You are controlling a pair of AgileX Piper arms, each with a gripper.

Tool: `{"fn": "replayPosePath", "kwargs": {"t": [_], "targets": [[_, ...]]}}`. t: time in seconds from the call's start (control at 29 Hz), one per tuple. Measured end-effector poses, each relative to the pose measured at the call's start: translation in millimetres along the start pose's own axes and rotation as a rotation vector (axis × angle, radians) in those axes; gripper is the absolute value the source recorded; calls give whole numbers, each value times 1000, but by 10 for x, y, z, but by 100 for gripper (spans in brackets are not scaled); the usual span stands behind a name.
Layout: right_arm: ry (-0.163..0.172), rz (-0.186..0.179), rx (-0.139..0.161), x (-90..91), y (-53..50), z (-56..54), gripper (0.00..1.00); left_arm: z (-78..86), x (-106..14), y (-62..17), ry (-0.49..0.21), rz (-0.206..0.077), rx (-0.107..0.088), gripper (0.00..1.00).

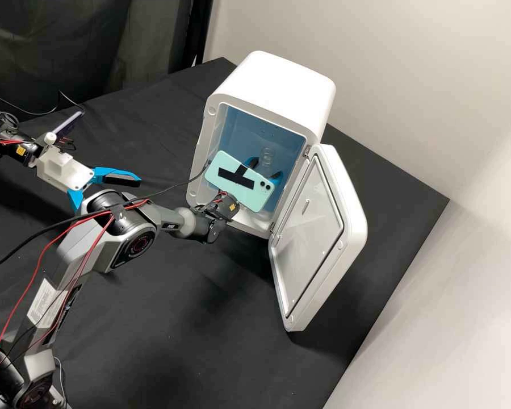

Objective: Place the flask in the incubator

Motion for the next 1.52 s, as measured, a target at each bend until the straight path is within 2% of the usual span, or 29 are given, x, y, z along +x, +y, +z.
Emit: {"fn": "replayPosePath", "kwargs": {"t": [0.03, 0.17, 0.38, 0.69, 0.86, 1.17, 1.45, 1.52], "targets": [[7, -17, 0, -11, -8, -4, 0, 0, 0, -1, 0, -1, 0, 100], [23, -70, 50, -50, -13, -18, 0, -1, 0, -4, 1, -5, 0, 100], [26, -78, 99, -66, 20, -14, 0, -1, 0, -4, 1, -5, 0, 100], [5, -77, 143, -74, 47, 31, 0, -1, 0, -4, 1, -5, 0, 100], [0, -89, 132, -73, 36, 74, 0, -1, 0, -4, 1, -5, 0, 100], [-43, -119, 134, -44, -84, 217, 0, 10, 0, -6, -3, -6, 1, 100], [-85, -171, 106, 29, -335, 314, 0, 15, 0, -7, -5, -6, 1, 100], [-79, -167, 104, 40, -327, 301, 0, 16, 0, -8, -5, -6, 1, 100]]}}
